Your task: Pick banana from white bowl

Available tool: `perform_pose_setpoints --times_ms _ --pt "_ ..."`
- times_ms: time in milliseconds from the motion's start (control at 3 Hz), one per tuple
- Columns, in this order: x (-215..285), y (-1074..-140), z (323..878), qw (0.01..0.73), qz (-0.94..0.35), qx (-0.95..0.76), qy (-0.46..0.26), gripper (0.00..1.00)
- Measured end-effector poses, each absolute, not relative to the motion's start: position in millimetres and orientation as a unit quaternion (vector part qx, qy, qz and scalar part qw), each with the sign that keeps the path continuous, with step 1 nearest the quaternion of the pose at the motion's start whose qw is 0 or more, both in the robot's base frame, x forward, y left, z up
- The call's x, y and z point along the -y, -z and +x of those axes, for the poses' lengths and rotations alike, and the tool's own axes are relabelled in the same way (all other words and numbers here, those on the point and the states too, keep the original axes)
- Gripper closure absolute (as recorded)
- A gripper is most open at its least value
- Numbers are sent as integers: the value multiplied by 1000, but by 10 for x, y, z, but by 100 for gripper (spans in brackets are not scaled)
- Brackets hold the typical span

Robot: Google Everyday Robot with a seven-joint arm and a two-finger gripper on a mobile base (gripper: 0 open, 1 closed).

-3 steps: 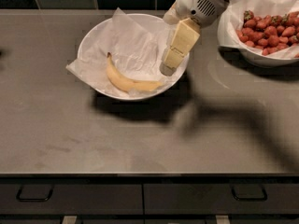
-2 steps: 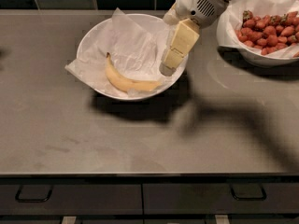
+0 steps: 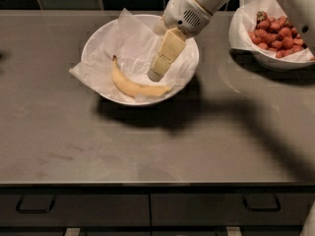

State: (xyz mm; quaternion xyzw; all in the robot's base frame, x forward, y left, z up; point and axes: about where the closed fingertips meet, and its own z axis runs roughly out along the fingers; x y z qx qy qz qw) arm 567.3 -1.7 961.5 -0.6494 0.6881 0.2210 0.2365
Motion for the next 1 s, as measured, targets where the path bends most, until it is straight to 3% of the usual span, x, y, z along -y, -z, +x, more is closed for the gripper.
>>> perform_pose_setpoints --times_ms 333,667,1000 --pt "-15 -9595 5695 236 -650 -687 -224 17" --pt "-18 -9593 5697 236 -650 -687 -224 40" --pt "-103 -9492 5774 231 -647 -688 -234 37"
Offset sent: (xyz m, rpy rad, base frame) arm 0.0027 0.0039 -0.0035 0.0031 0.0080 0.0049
